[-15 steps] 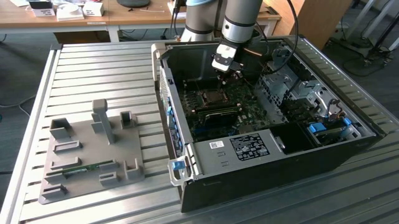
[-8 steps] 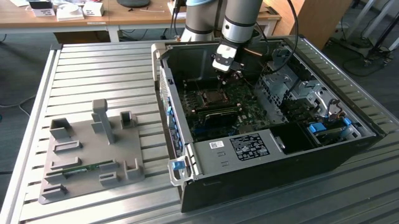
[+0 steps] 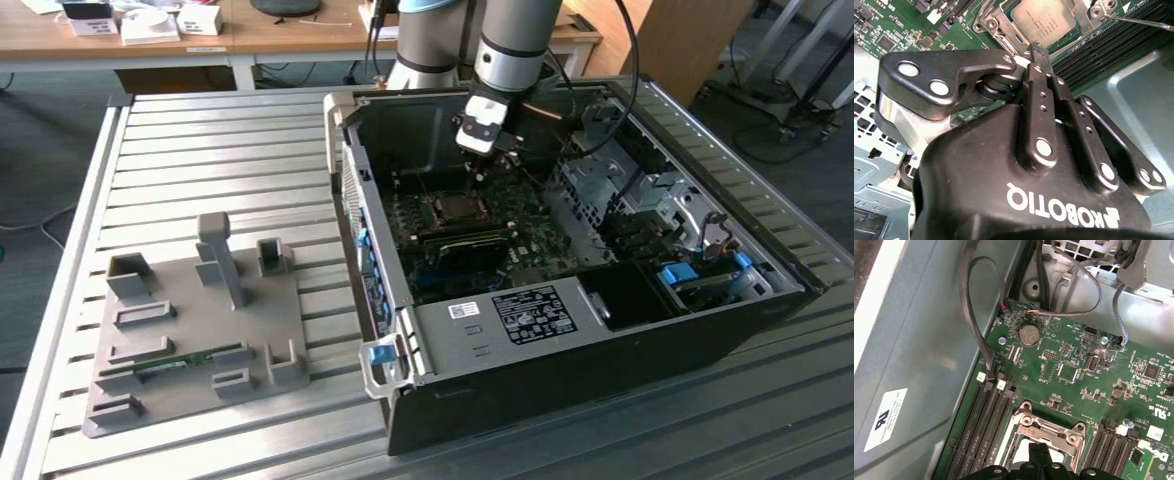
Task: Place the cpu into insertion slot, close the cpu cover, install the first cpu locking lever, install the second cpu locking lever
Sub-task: 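Close the cpu cover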
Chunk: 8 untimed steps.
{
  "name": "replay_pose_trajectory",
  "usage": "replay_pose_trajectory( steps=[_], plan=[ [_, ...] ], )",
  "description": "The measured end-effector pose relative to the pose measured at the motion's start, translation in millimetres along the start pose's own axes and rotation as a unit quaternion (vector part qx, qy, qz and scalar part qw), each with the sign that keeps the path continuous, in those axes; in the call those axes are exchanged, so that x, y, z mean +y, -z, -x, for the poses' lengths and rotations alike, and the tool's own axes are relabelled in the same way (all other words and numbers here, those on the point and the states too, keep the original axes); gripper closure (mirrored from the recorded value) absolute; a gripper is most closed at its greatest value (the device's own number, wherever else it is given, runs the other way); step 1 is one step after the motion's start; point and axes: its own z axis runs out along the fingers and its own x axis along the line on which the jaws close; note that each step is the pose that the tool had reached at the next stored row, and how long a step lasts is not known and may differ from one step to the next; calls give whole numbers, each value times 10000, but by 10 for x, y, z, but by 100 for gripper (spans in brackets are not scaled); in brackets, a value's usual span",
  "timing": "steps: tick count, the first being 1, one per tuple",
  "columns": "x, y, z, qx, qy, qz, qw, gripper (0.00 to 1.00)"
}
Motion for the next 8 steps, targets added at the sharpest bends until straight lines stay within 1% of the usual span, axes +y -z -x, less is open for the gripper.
replay_pose_trajectory(
  steps=[8],
  plan=[
    [0,0,0,3,149,-4,9999,89]
  ],
)
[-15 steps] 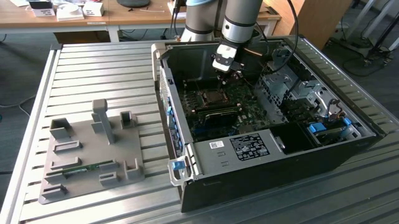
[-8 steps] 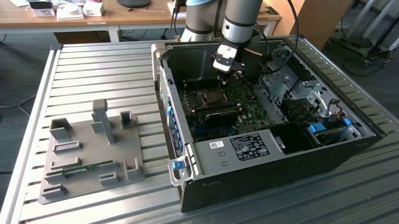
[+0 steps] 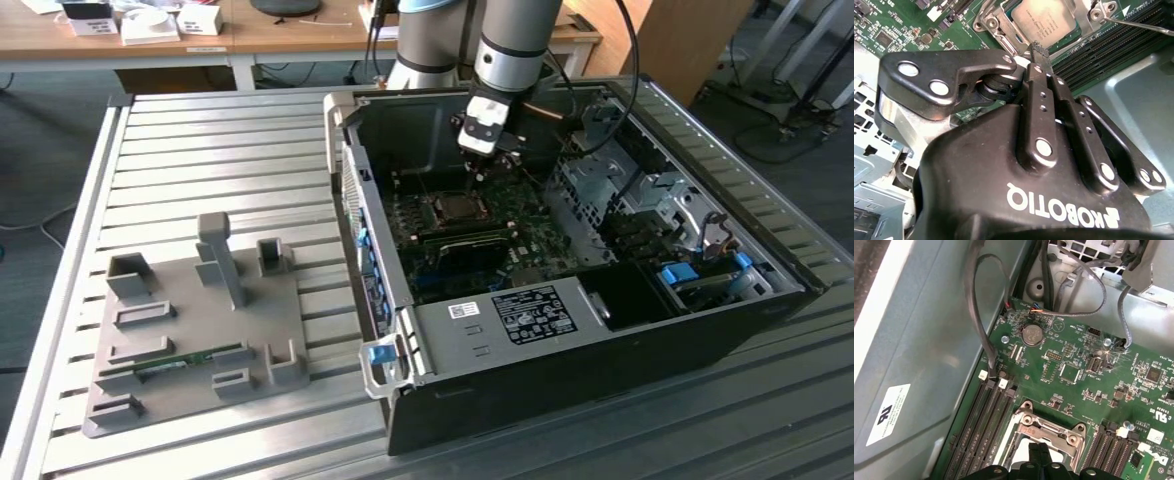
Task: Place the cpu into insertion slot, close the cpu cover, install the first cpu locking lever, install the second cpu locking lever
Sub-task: 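Close the cpu cover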
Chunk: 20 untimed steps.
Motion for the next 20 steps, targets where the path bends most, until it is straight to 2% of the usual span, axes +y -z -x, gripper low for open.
replay_pose_trajectory(
  steps=[20],
  plan=[
    [0,0,0,8,340,-9,9994,89]
  ],
)
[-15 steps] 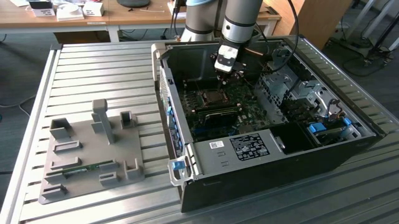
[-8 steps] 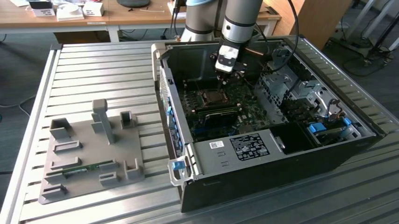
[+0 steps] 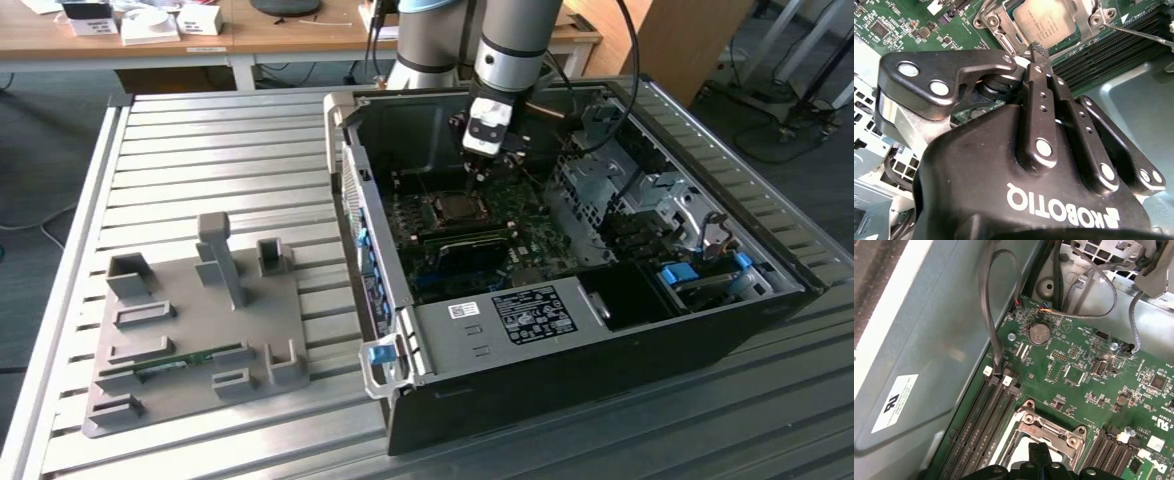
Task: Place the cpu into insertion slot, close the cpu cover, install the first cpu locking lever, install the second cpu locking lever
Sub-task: 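Close the cpu cover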
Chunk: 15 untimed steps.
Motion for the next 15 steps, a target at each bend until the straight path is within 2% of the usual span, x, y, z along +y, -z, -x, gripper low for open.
replay_pose_trajectory(
  steps=[15],
  plan=[
    [0,0,0,7,305,-8,9995,89]
  ],
)
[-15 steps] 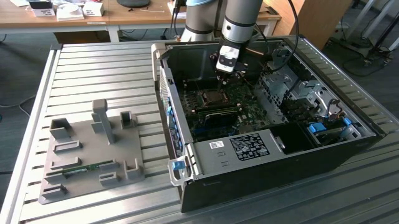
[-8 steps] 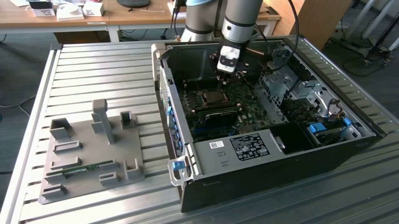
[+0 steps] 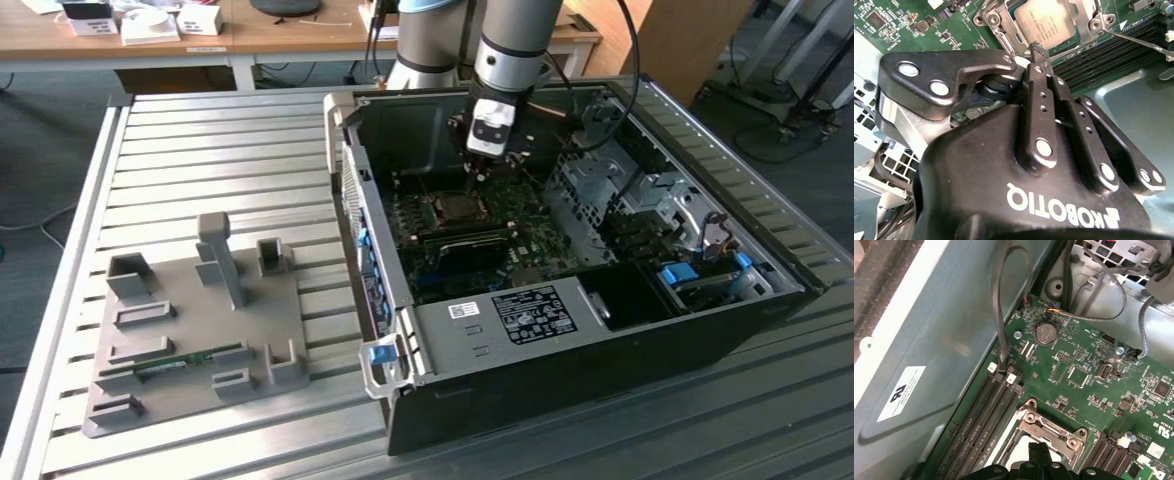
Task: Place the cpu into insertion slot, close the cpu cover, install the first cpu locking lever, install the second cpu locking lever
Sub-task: 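Close the cpu cover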
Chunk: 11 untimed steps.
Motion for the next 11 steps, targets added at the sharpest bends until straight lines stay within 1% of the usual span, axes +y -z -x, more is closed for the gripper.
replay_pose_trajectory(
  steps=[11],
  plan=[
    [0,0,0,4,165,-4,9999,89]
  ],
)
